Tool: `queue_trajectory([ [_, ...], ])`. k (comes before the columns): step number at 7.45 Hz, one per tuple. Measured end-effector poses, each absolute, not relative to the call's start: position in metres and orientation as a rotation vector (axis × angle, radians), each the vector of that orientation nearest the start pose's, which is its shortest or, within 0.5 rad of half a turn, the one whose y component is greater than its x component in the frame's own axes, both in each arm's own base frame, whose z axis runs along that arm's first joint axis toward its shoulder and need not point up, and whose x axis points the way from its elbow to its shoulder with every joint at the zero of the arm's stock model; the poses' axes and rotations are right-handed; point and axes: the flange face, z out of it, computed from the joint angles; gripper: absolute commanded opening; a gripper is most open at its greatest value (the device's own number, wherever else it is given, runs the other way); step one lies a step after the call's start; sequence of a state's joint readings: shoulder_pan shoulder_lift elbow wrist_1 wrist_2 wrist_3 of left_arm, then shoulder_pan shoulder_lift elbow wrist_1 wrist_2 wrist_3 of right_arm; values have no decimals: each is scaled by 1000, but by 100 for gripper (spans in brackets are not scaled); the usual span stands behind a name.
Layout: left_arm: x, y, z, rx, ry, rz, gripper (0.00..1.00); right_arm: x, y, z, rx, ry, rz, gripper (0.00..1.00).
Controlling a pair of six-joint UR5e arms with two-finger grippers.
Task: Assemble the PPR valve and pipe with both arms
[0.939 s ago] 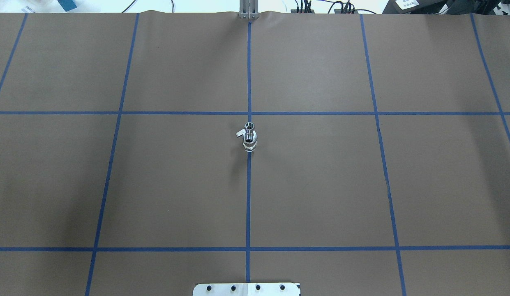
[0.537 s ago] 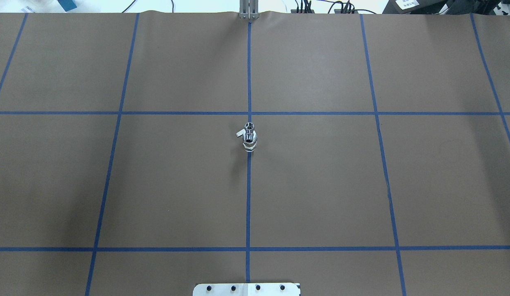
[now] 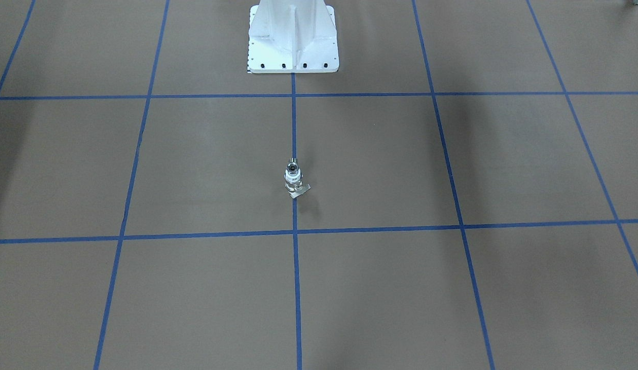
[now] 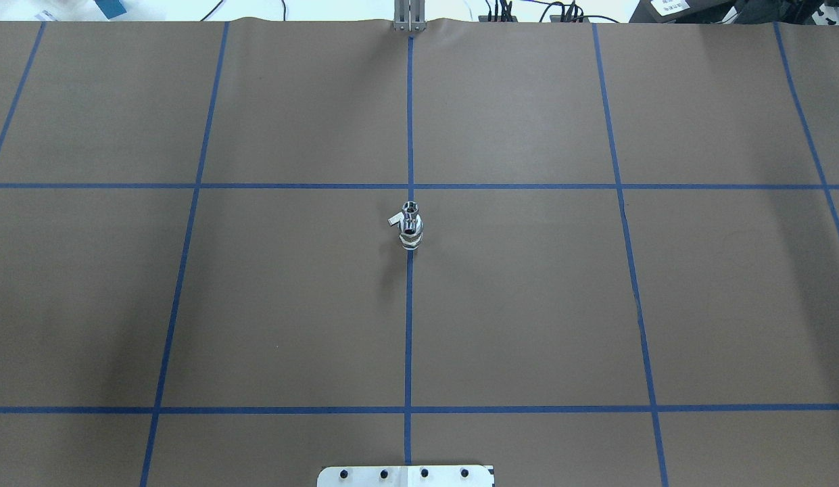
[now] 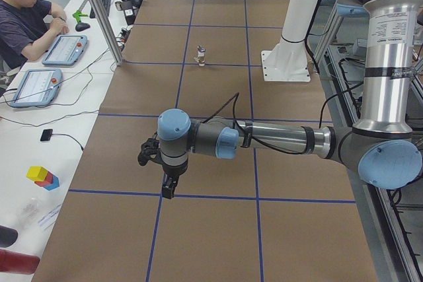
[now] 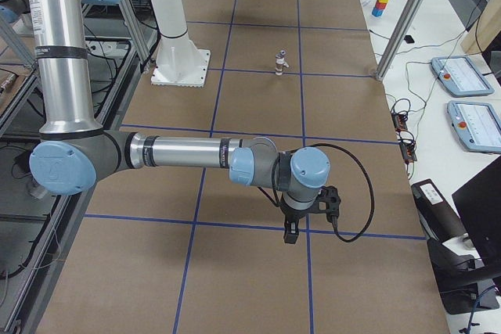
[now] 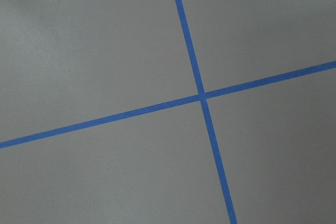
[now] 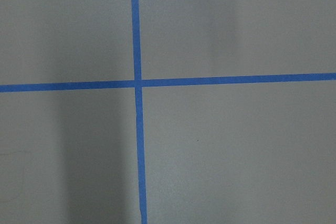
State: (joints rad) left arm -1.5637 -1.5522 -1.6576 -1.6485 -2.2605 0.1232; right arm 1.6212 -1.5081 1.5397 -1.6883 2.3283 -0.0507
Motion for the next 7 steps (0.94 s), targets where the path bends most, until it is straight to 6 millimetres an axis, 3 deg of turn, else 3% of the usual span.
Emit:
queue_trajectory([
  [4,-65,-493,630,161,697,161,100,94,-504,640,-59,-785,53,100],
  [7,-65,-493,629,162,698,162,100,94,-500,645,-67,-784,54,100],
])
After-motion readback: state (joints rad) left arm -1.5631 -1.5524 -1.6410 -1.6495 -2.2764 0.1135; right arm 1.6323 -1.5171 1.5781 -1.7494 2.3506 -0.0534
